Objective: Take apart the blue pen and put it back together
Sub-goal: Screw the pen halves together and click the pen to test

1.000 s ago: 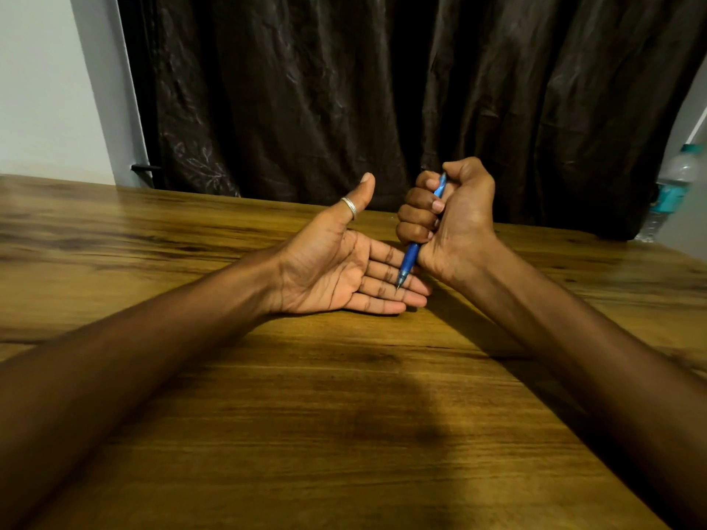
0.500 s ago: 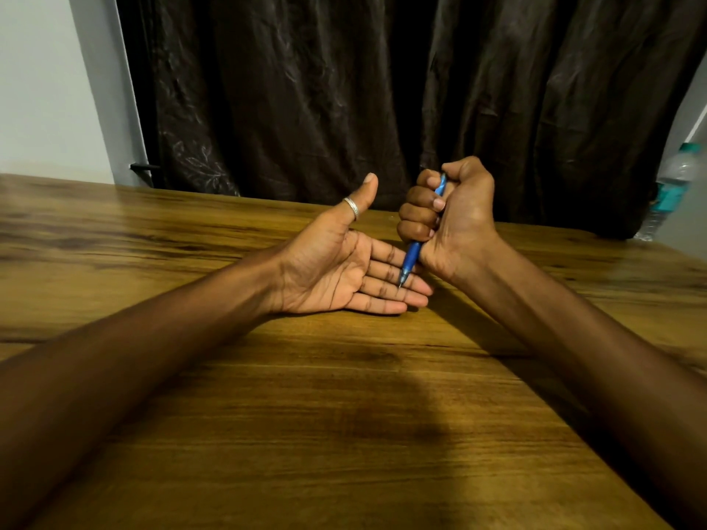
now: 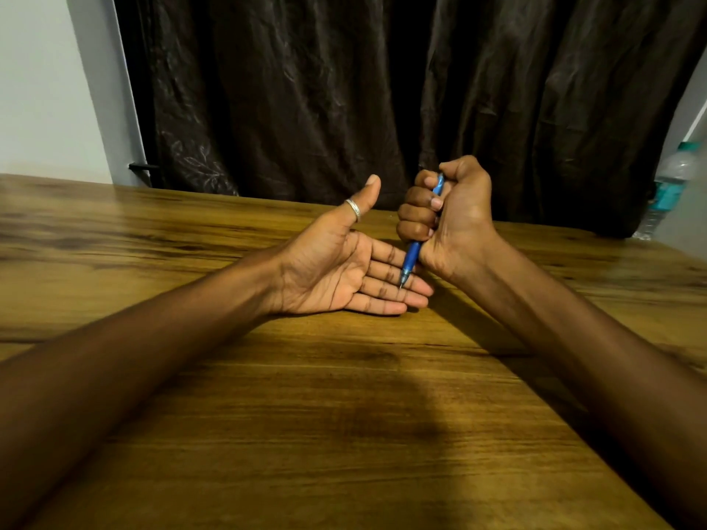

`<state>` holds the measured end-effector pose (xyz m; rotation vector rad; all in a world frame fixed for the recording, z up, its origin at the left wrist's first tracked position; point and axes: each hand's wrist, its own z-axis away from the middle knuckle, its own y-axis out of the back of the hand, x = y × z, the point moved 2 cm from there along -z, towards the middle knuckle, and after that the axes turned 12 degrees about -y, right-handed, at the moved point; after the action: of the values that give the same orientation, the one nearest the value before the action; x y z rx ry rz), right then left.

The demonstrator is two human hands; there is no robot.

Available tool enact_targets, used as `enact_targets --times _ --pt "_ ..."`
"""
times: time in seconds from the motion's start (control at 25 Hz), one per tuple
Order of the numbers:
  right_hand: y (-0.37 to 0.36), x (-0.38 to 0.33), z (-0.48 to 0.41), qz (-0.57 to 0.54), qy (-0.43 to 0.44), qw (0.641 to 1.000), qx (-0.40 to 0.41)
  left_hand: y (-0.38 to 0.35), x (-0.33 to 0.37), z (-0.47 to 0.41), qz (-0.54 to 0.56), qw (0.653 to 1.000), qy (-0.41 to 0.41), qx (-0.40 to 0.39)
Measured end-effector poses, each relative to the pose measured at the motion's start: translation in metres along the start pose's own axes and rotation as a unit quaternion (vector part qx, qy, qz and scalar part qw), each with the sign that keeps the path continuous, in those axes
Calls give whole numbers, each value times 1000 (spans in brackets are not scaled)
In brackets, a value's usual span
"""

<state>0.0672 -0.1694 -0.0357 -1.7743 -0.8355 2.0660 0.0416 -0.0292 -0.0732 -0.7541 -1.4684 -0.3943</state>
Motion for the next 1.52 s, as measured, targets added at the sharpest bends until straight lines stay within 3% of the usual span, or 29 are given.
enact_targets --times 0.28,0.48,0.6,0.72,1.52 --pt "1 -3 -1 2 -9 1000 13 -17 -4 3 -92 994 -38 55" --pt "1 -6 -2 11 -11 1000 25 -11 -4 3 -122 992 -40 -17" --pt "2 -7 -3 9 -8 999 31 -9 -8 -1 -76 995 -23 -63" --pt "2 -7 -3 6 -3 999 35 -3 -13 -4 -181 979 -86 -48" --pt "1 -4 -3 15 -7 999 44 -8 -13 -4 -162 983 -90 10"
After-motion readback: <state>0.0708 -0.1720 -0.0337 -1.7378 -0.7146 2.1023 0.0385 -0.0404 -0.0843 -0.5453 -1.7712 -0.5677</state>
